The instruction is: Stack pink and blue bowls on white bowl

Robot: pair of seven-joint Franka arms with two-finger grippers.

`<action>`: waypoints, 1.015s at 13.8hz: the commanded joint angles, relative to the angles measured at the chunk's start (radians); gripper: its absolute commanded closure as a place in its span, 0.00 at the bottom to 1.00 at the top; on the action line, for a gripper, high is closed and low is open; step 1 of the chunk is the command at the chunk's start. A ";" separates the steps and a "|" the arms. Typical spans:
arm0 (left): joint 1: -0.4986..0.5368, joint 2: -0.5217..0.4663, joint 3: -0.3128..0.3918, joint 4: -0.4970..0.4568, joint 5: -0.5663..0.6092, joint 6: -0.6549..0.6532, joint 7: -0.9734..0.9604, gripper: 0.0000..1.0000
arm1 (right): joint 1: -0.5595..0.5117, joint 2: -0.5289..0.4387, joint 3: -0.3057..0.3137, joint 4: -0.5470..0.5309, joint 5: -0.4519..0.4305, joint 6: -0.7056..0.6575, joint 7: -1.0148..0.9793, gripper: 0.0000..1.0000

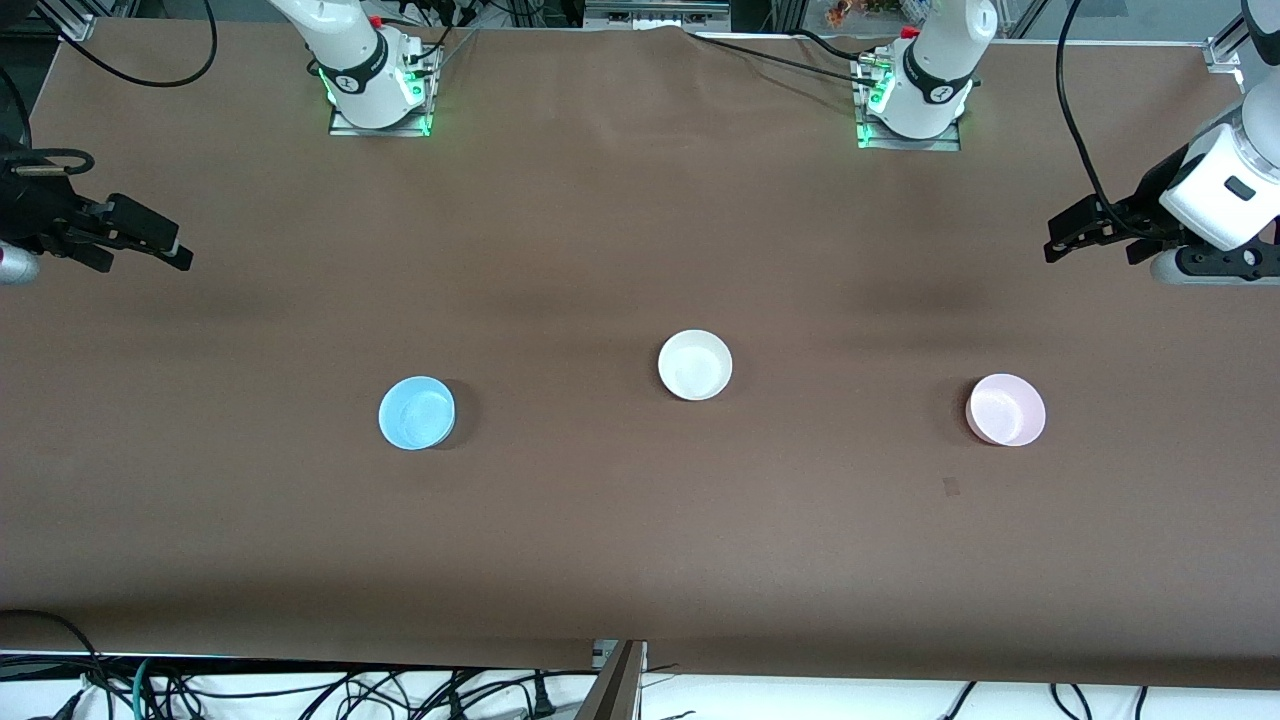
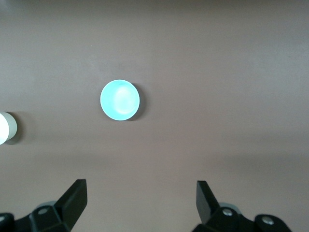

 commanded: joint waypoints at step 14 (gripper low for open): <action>0.010 0.057 0.004 0.057 0.005 -0.024 0.009 0.00 | -0.005 0.006 0.005 0.013 0.017 -0.002 0.003 0.00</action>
